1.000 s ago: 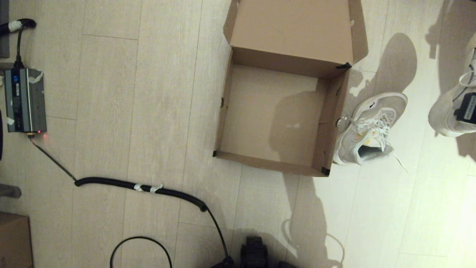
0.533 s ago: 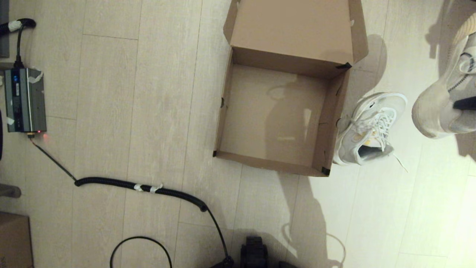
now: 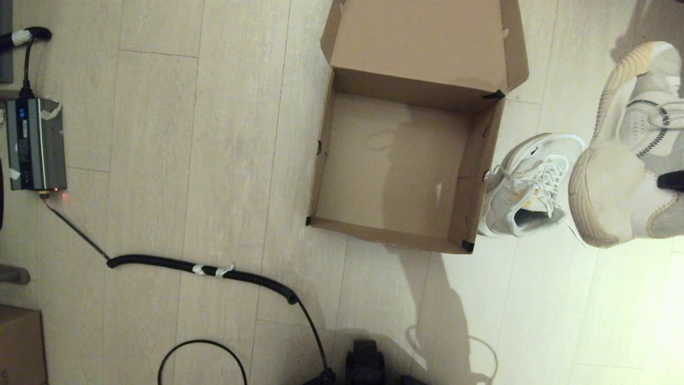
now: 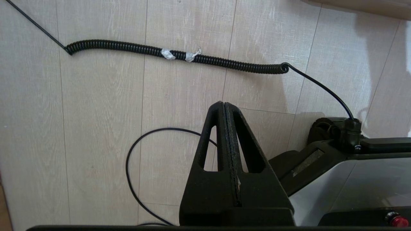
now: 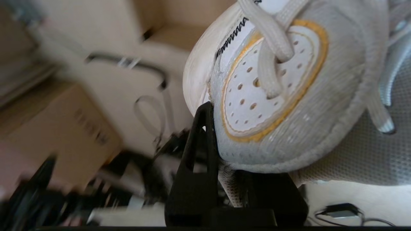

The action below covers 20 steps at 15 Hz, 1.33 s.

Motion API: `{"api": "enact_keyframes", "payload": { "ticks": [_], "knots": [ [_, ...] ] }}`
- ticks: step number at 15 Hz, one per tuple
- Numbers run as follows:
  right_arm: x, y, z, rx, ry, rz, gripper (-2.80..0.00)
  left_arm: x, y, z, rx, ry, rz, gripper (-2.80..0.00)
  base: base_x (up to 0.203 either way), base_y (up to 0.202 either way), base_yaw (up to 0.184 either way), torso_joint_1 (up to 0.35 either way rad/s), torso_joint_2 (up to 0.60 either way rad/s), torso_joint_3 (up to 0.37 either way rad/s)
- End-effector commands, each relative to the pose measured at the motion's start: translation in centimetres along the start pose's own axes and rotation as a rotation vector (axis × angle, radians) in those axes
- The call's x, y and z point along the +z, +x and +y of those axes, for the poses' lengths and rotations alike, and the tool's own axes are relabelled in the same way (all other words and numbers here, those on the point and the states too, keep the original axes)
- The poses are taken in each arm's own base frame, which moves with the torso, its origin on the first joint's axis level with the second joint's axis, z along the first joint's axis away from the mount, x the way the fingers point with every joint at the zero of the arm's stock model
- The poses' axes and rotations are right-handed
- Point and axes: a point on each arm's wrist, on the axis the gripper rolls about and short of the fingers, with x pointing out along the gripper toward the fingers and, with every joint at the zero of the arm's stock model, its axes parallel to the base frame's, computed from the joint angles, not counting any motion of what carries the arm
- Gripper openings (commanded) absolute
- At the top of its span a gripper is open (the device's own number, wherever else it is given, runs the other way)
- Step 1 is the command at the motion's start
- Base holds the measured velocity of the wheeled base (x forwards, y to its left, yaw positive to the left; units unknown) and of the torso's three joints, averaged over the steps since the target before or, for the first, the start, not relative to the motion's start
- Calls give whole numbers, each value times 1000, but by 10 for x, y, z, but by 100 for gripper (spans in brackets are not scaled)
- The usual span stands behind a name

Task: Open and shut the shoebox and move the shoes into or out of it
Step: Put the shoes into the shoe box

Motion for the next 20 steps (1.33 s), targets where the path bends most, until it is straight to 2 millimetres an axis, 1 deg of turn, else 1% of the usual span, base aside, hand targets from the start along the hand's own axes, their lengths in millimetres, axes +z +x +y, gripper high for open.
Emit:
{"api": "enact_keyframes", "payload": {
  "ticks": [1, 6, 9, 10, 14, 17, 20],
  "knots": [
    [-5, 1, 5, 55, -23, 31, -280, 0, 0, 0, 0, 0, -2, -280, 0, 0, 0, 0, 0, 0],
    [-14, 7, 23, 254, -131, 137, -280, 0, 0, 0, 0, 0, -2, -280, 0, 0, 0, 0, 0, 0],
    [-23, 30, 19, 265, -196, 223, -280, 0, 0, 0, 0, 0, -2, -280, 0, 0, 0, 0, 0, 0],
    [-23, 41, 17, 268, -202, 230, -280, 0, 0, 0, 0, 0, -2, -280, 0, 0, 0, 0, 0, 0],
    [-20, 102, 9, 280, -218, 208, -280, 0, 0, 0, 0, 0, -2, -280, 0, 0, 0, 0, 0, 0],
    [-19, 137, 5, 290, -234, 195, -280, 0, 0, 0, 0, 0, -2, -280, 0, 0, 0, 0, 0, 0],
    [-32, 164, -5, 263, -323, 225, -280, 0, 0, 0, 0, 0, -2, -280, 0, 0, 0, 0, 0, 0]
  ]
}}
